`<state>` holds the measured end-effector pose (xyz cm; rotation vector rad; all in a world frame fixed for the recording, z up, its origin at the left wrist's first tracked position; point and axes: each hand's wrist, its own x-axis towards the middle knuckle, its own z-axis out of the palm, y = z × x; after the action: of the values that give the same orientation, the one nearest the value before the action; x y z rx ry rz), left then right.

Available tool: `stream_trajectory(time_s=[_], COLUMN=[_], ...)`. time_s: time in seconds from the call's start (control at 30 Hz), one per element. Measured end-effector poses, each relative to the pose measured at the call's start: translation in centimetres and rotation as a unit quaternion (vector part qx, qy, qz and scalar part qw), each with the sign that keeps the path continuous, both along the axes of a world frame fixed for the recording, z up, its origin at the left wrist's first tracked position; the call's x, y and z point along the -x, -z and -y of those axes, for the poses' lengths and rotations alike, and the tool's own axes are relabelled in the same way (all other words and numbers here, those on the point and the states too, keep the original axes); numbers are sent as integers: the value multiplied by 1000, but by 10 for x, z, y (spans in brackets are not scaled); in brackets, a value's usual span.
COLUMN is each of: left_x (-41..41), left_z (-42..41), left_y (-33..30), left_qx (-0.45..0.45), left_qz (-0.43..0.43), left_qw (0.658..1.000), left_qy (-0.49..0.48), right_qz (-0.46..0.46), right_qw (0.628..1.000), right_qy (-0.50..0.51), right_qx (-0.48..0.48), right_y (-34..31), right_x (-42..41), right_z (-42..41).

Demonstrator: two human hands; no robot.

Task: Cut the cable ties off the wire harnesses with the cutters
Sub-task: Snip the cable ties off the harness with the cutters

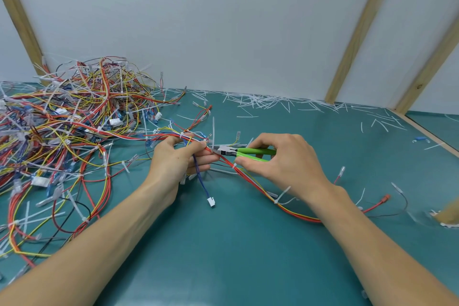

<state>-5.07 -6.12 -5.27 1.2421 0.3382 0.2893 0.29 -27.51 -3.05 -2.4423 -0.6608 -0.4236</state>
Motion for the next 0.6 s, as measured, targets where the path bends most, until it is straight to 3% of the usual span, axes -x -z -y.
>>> stream_trajectory(time_s=[0.6], left_x=[-1], left_z=[-1], left_y=[2], left_qx=[2], left_qz=[-2], left_qw=[1000], left_qy=[6], right_qz=[-8], right_qw=[1000], right_qy=[1], right_qx=[13], right_y=[-1], right_x=[0], right_z=[1])
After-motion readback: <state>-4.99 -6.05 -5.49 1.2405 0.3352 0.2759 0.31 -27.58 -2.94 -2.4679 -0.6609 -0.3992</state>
